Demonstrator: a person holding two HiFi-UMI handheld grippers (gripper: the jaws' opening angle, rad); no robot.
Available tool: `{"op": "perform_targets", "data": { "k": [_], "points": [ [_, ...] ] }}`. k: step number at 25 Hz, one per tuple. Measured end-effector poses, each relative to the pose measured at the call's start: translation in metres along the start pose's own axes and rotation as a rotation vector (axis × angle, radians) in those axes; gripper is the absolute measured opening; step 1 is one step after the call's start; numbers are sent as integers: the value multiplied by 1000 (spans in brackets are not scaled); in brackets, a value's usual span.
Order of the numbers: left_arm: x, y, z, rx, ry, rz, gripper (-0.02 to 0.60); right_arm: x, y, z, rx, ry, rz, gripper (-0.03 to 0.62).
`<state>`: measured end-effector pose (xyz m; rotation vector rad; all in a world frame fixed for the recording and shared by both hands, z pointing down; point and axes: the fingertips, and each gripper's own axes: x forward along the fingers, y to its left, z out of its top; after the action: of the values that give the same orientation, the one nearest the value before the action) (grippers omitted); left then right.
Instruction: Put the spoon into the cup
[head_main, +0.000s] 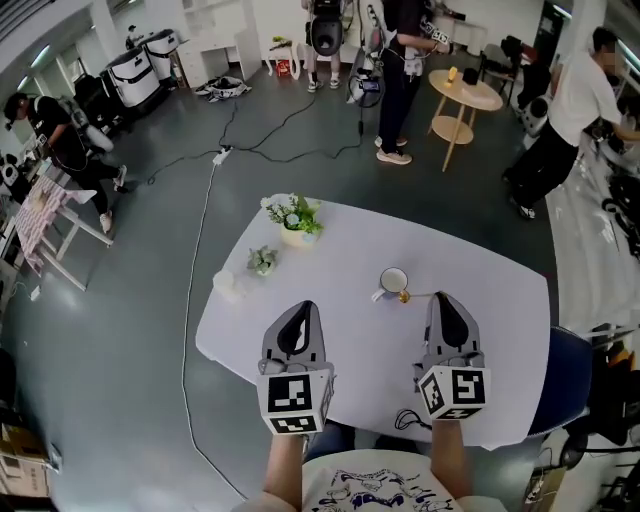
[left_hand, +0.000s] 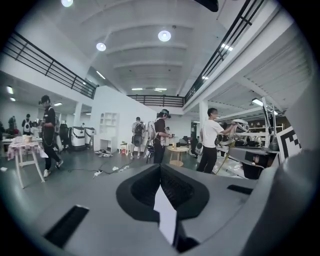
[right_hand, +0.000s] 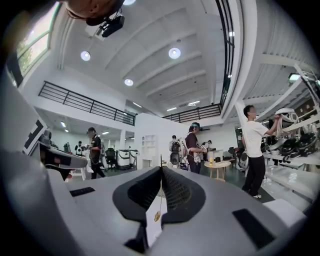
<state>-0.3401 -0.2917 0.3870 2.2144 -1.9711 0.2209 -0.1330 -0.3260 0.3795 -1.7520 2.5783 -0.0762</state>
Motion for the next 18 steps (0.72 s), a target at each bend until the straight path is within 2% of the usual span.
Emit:
{"op": "perform_targets", "data": {
  "k": [10, 18],
  "points": [
    [70, -5, -14, 6, 32, -170, 14, 29, -10, -26, -34, 40, -136, 20],
    [99, -17, -22, 6, 60, -207, 14, 49, -21, -35, -33, 64, -147, 21]
  ]
}}
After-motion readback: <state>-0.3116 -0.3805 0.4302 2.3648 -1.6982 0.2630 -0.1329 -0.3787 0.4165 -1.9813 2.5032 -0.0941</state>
